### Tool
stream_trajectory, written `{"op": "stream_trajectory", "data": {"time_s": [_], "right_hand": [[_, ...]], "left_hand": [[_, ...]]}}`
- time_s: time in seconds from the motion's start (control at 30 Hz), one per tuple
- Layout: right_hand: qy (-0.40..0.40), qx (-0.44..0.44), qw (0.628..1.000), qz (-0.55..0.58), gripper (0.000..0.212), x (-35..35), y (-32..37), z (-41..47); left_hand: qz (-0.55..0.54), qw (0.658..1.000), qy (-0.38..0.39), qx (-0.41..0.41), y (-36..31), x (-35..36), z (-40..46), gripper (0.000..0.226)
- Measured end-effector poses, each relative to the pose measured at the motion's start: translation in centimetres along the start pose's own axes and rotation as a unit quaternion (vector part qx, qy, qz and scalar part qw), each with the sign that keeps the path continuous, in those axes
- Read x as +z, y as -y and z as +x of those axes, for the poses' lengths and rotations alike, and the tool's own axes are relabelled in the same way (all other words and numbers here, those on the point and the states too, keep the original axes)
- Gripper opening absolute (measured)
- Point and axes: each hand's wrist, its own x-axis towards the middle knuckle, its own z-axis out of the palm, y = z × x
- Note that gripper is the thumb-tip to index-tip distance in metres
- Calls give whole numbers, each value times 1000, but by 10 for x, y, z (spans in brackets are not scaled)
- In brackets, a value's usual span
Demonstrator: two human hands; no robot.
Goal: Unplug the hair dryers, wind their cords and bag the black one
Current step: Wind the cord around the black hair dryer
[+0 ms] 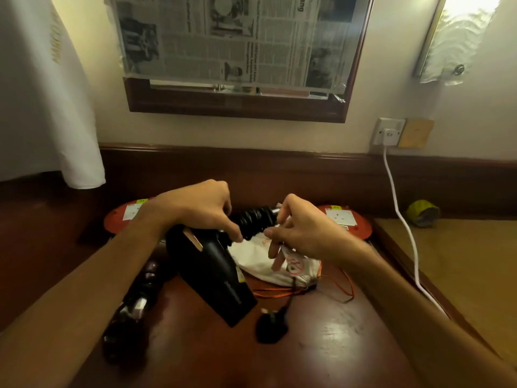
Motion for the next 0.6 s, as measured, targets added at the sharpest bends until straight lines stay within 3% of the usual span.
{"op": "stream_trajectory", "data": {"time_s": [0.1,0.17,0.27,0.37,0.5,0.6], "right_hand": [[-58,-60,972,222,25,13,-28,-15],[0,-78,918,389,22,18,-52,-19],[125,-103,847,506,21,33,-91,-17],[261,-86,809,519,27,40,-118,-12],[326,-97,855,392,25,17,-132,-1],[347,-35,867,356,27,-11,-141,5]], "left_hand": [[-109,992,-50,36,18,2,-4,35],[-178,981,-53,61,20,9,-10,23],[-267,960,-29,84,15,25,-14,26],[-295,949,7,111,8,45,-11,31],[-338,930,87,118,6,74,-3,36],[-364,910,152,128,5,88,3,35]]}}
